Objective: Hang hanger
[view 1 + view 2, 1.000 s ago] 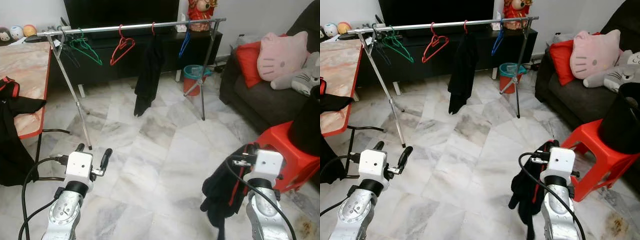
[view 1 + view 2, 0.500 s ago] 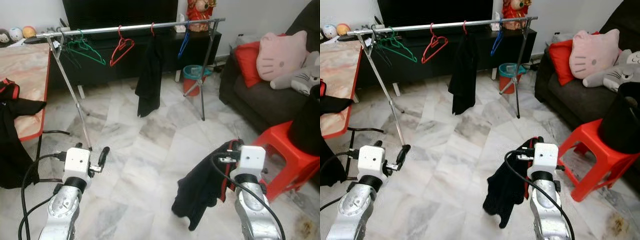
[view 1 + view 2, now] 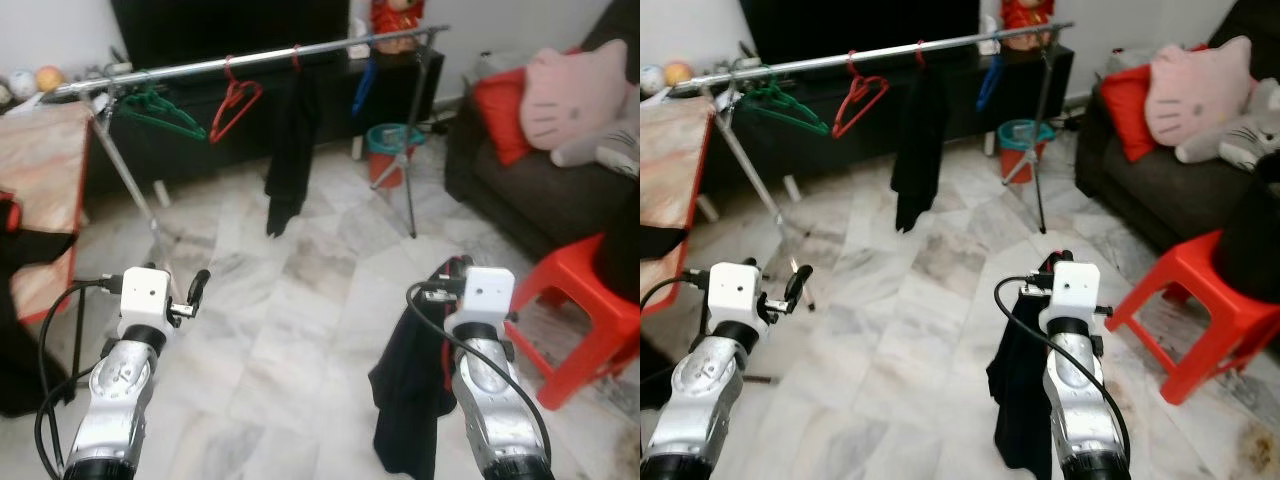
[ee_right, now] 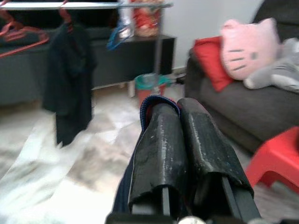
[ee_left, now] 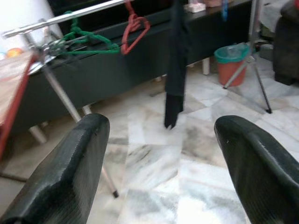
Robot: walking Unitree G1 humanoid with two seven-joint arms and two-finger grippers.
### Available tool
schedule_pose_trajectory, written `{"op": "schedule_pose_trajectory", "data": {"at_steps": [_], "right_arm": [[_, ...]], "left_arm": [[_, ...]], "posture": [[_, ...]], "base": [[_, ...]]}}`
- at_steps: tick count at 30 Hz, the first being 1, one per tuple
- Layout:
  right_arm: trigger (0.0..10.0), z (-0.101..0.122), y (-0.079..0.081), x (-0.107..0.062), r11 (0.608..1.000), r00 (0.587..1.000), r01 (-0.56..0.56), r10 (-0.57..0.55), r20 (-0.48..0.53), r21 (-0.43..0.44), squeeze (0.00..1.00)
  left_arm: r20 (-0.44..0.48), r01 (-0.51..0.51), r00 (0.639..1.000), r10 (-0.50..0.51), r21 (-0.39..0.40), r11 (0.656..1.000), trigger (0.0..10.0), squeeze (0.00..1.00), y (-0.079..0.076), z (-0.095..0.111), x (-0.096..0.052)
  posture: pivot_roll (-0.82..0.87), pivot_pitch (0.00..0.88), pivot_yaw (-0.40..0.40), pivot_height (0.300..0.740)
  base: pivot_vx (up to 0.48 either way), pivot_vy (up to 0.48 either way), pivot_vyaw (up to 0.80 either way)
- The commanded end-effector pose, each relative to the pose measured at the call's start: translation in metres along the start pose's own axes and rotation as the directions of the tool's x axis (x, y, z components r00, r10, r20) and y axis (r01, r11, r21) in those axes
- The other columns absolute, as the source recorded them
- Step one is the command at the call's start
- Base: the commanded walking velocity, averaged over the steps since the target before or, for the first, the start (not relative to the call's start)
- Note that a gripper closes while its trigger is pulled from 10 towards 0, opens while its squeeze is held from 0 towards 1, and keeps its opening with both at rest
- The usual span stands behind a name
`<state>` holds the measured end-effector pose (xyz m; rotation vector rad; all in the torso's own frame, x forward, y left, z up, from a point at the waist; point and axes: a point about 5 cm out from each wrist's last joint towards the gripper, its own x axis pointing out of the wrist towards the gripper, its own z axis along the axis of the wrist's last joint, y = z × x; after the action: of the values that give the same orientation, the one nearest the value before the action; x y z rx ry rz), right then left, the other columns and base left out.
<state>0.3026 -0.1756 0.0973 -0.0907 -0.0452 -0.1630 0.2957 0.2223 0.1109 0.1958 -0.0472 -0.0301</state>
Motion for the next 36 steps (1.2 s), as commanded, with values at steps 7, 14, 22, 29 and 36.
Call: {"op": "schedule_pose_trajectory", "data": {"at_steps": [7,14,22,29,36], "right_arm": [[10.0,0.001,-0.02,-0.01,0.997,0.998,0.062,-0.061,0.016,-0.035,0.0],[10.0,-0.003,-0.018,-0.016,0.997,1.0,0.011,-0.011,0.0,-0.07,0.0],[10.0,-0.002,-0.021,-0.02,0.997,1.0,-0.017,0.016,-0.012,-0.077,0.0],[10.0,-0.001,-0.024,-0.02,0.997,1.0,-0.019,0.017,-0.023,-0.078,0.0],[10.0,0.005,-0.027,-0.018,0.997,1.0,-0.016,0.015,-0.02,-0.08,0.0]], "left_arm": [[0.051,0.075,0.996,-0.074,-0.031,0.997,10.0,0.0,-0.022,0.011,0.014],[0.053,0.041,0.998,-0.039,-0.044,0.998,10.0,0.0,-0.021,0.006,0.005],[0.015,0.012,1.0,-0.011,-0.05,0.999,10.0,0.0,-0.022,-0.007,-0.01],[0.012,0.01,1.0,-0.009,-0.053,0.999,10.0,0.0,-0.025,-0.006,-0.012],[0.017,0.015,1.0,-0.014,-0.049,0.999,10.0,0.0,-0.026,-0.002,-0.009]], "posture": [[-0.17,0.0,0.059,0.732],[-0.15,0.0,0.015,0.732],[-0.16,0.0,-0.014,0.732],[-0.16,0.0,-0.019,0.732],[-0.17,0.0,-0.015,0.732]], "base": [[0.359,0.0,0.0],[0.355,0.0,0.29],[0.36,0.0,0.6],[0.359,0.0,0.0],[0.345,0.0,0.0]]}}
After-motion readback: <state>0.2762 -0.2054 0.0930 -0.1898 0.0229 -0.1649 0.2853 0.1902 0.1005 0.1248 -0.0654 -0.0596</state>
